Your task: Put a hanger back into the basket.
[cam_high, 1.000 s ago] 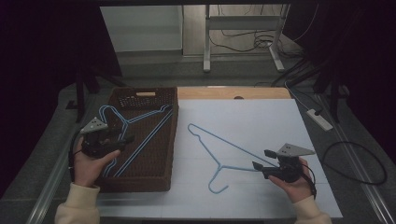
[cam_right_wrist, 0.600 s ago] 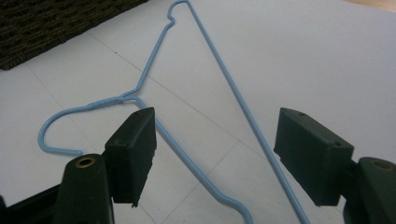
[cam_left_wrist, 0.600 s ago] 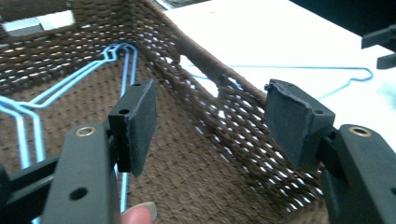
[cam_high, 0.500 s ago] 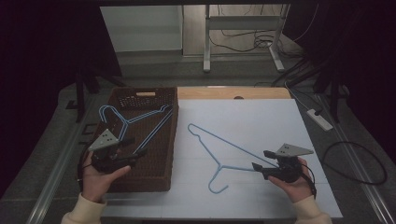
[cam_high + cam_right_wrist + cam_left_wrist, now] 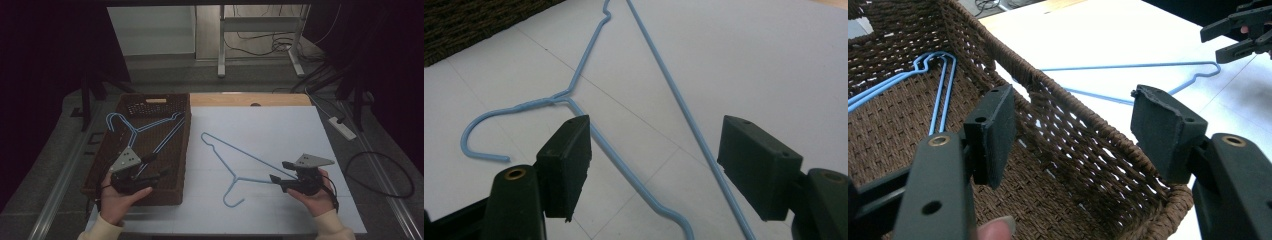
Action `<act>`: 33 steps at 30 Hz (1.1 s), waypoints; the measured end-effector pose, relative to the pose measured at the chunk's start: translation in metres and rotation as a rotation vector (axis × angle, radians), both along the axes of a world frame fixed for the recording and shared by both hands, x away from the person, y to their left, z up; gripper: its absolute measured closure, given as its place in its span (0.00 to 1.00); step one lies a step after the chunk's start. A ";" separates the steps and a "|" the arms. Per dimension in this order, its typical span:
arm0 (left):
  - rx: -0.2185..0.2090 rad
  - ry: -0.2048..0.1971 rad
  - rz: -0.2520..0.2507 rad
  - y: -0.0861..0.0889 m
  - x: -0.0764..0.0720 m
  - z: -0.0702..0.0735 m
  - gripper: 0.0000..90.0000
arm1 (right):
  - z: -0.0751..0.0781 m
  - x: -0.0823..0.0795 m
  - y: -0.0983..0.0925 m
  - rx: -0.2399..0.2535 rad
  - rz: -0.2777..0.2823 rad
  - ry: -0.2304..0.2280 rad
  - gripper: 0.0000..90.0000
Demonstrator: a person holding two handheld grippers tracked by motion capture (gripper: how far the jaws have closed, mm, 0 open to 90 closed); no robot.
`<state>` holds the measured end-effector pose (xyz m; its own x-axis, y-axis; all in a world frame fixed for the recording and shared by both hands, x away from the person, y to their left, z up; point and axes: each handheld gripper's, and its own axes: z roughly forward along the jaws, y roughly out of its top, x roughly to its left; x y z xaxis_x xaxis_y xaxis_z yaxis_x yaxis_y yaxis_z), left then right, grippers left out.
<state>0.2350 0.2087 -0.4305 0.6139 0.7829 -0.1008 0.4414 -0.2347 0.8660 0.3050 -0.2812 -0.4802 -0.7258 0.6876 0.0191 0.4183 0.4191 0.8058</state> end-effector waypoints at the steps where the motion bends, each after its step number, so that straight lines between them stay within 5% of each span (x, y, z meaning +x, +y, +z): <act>1: -0.001 -0.002 0.003 0.001 0.000 0.000 0.39 | 0.000 0.000 0.000 0.001 0.000 -0.001 0.33; 12: -0.009 -0.003 0.012 0.005 0.000 -0.001 0.39 | 0.004 0.001 0.003 -0.015 0.006 -0.011 0.34; 23: -0.011 -0.002 0.003 0.004 -0.001 -0.002 0.39 | 0.009 0.011 0.020 -0.061 0.056 0.031 0.40; 28: -0.005 0.003 -0.003 0.005 -0.002 -0.005 0.39 | 0.017 0.020 0.030 -0.055 0.085 0.079 0.67; 33: 0.005 0.016 -0.013 0.004 -0.002 -0.009 0.39 | 0.024 0.039 0.050 -0.100 0.111 0.097 0.94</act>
<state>0.2334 0.2126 -0.4390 0.6227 0.7751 -0.1073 0.4523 -0.2447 0.8576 0.3443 -0.2310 -0.4563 -0.7955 0.6053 0.0279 0.4384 0.5432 0.7161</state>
